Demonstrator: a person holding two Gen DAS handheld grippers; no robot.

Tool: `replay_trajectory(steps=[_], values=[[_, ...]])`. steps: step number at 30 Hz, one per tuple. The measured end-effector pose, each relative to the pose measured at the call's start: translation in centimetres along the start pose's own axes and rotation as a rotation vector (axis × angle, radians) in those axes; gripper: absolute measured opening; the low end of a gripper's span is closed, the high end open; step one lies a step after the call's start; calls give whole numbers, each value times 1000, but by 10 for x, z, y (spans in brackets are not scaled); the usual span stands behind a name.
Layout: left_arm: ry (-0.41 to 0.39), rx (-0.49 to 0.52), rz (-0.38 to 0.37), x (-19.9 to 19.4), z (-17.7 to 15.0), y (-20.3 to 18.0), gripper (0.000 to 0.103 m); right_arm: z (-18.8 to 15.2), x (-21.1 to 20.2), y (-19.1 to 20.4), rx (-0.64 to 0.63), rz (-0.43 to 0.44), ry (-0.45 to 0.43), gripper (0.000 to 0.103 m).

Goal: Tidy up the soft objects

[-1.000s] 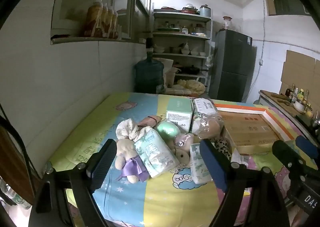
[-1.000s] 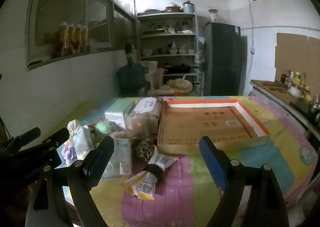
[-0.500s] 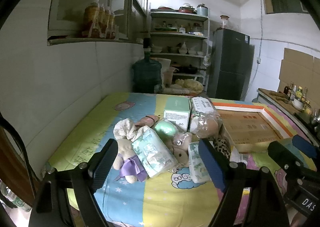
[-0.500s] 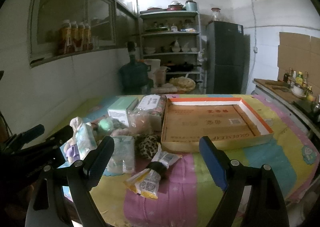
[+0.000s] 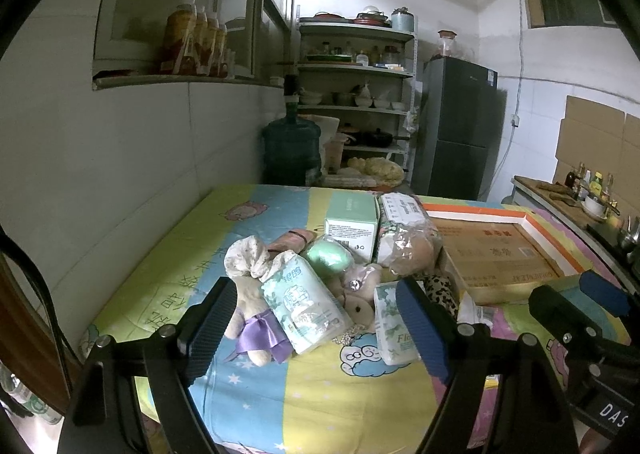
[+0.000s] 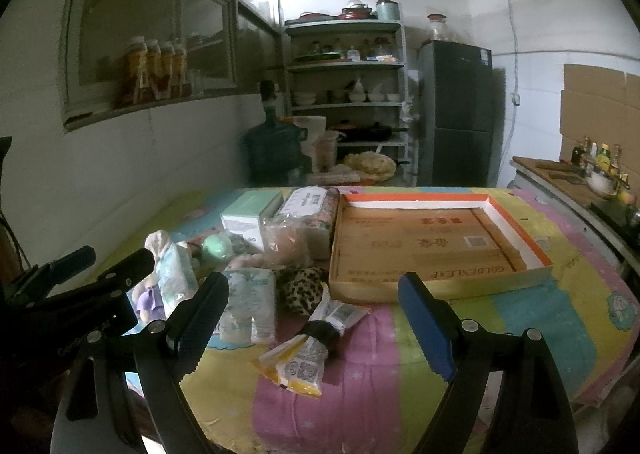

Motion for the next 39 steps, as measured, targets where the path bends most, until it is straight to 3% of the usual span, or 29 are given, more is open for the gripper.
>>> replay_trajectory(steps=[27,39], values=[[3,-3,-4,-1,0,1,82,1,-1,6,0,8,-1,88],[1,-21,6,3,-4,13,82,-10,6,16,-3,52,16,88]])
Point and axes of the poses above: each gripper's, at about its wrist camera, not at the fingertips, and x roughly the way its jaws point, y to its left, z to its top, the point moved 10 cm from there along x, roughly the way its jaws point, and after that the axes turned 2 degrees about -x, right-handed, at the moved point
